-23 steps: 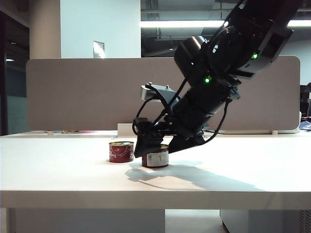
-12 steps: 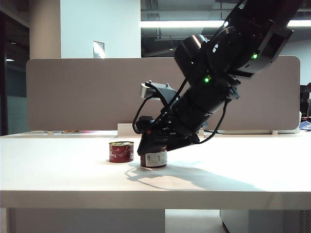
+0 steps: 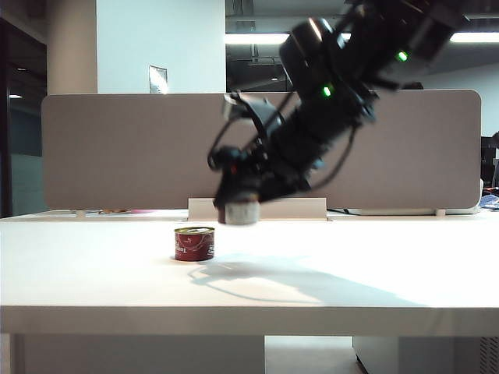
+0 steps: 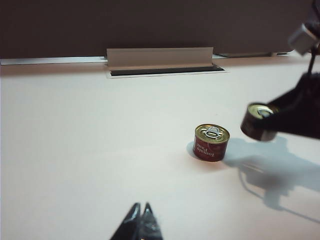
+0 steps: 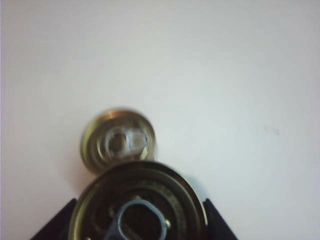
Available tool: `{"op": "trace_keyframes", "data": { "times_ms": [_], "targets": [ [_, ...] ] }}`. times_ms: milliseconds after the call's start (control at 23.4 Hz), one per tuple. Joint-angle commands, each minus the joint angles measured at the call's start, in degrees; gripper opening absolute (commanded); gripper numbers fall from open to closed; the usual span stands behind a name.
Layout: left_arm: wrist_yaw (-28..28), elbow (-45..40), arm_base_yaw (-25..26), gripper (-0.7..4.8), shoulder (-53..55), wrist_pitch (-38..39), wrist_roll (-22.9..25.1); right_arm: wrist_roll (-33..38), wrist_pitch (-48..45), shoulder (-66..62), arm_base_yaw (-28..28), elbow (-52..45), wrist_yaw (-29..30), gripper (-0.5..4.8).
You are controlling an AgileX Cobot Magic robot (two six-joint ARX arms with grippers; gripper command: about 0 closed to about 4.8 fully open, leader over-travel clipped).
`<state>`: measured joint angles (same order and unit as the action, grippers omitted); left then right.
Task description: Stack a can of tomatoes on the right onto the can of tomatoes on the left.
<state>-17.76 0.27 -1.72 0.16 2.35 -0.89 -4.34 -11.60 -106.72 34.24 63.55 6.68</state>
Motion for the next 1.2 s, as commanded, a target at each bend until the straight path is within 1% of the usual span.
{"op": "trace_keyframes", "data": {
  "times_ms": [43,214,257,471,599,1198],
  "targets": [
    [0.15,0.17,0.04,-0.06,0.07,-0.74,0.22,-0.2,5.92,0.17,0.7,6.43,2.45,1.91],
    [0.15,0.17,0.04,-0.06,0.07,-0.77,0.22,-0.17,7.67,0.04,0.7,12.15,2.47,1.91],
    [0.15,0.17,0.04,-0.06,0.07,-0.77,0.22,-0.17,9.42,-0.63,0.7,14.21,2.54,1.91],
    [0.15,0.17,0.04,-0.06,0.07,-0.79,0.24,-0.17,13.62,-3.85,0.7,19.02,3.26,1.92],
    [0.15,0.17,0.04,-0.06,0.07,-0.77,0.22,-0.17,13.25,-5.6,0.7,20.06,4.7,1.91],
    [0.2,0.17,0.04,-0.06,0.07,-0.74,0.24,-0.11,12.31,-10.62,0.83,20.52,6.21,1.88]
  ]
}}
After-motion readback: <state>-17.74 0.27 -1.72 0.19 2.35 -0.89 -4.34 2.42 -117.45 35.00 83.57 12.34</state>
